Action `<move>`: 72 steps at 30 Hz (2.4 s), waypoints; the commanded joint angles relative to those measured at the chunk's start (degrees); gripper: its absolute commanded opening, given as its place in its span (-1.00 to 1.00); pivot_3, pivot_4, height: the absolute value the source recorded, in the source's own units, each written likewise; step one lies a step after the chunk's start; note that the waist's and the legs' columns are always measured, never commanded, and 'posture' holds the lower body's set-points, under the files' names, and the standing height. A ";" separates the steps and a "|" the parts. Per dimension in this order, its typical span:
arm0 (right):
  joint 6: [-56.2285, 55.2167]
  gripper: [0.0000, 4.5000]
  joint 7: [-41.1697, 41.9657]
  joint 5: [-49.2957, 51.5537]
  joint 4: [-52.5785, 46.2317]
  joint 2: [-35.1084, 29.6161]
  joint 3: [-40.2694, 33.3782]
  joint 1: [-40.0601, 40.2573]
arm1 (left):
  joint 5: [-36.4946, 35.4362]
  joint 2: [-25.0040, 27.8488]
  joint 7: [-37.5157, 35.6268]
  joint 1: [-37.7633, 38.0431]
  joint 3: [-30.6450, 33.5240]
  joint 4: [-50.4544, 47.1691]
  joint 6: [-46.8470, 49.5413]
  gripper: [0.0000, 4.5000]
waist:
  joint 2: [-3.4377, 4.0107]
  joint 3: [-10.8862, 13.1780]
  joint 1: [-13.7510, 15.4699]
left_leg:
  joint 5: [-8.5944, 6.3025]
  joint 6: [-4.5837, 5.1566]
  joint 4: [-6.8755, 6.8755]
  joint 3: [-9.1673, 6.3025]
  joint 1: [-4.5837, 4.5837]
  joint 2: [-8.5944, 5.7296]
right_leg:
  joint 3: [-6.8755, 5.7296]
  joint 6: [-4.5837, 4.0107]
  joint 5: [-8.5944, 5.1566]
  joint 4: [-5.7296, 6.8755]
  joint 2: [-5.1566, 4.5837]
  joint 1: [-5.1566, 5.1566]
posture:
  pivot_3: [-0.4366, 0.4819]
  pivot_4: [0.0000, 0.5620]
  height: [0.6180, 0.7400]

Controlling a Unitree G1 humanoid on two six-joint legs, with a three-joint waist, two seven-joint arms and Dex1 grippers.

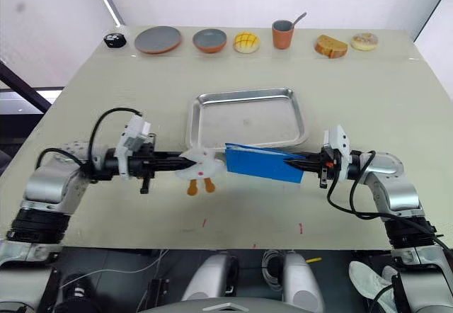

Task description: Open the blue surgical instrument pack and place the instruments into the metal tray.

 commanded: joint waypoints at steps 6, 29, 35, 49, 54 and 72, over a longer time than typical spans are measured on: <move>-0.09 -1.00 0.67 2.28 0.69 0.15 -3.03 -1.16 | 4.88 1.49 -1.09 0.14 0.73 5.14 -5.74 -0.98 | 0.00 0.00 0.02 | 0.00 0.00 0.00 -0.01 -0.01 -0.03 | -0.02 0.00 0.00 0.01 0.01 -0.01 | -0.05 -0.47 1.00; 5.05 -1.00 2.23 4.68 -4.10 -0.63 -2.78 -0.06 | 12.79 0.24 -2.10 2.79 -6.60 7.78 -8.97 -0.98 | 0.01 0.00 0.00 | 0.00 0.00 0.00 0.01 -0.01 0.01 | 0.00 0.00 0.00 0.02 0.00 -0.02 | -0.05 -0.47 1.00; 8.29 -1.00 1.97 7.54 -6.75 -0.34 -3.84 0.05 | 15.19 -0.38 -3.55 -0.21 -9.29 12.20 -11.88 -0.98 | 0.03 -0.01 0.01 | 0.00 0.00 0.00 0.02 0.00 -0.05 | 0.01 0.00 0.00 0.03 0.01 -0.01 | -0.05 -0.47 1.00; 25.23 -1.00 -8.91 26.04 -19.12 3.86 -11.36 -0.86 | 16.06 -0.70 -4.15 -0.38 -10.19 16.33 -16.71 -0.98 | 0.07 -0.04 0.00 | 0.00 0.00 0.00 -0.01 0.02 0.02 | 0.00 0.00 0.00 0.05 0.00 -0.01 | -0.05 -0.47 1.00; 24.86 -1.00 -8.62 24.13 -21.27 2.44 -9.79 0.67 | 15.87 -0.86 -3.73 -0.15 -9.89 16.23 -17.29 -0.98 | 0.07 -0.04 0.03 | 0.00 0.01 0.00 0.00 0.01 0.02 | 0.01 0.00 0.00 0.04 0.00 -0.01 | -0.05 -0.47 1.00; 7.41 -1.00 1.50 5.90 -13.78 -1.92 -0.20 5.65 | 11.91 3.10 -11.45 1.60 -6.74 15.95 -15.62 -0.98 | 0.13 -0.07 -1.27 | 0.00 0.01 -0.03 0.01 0.05 0.03 | 0.02 -0.02 -0.01 0.05 0.09 -0.01 | -0.05 -0.47 1.00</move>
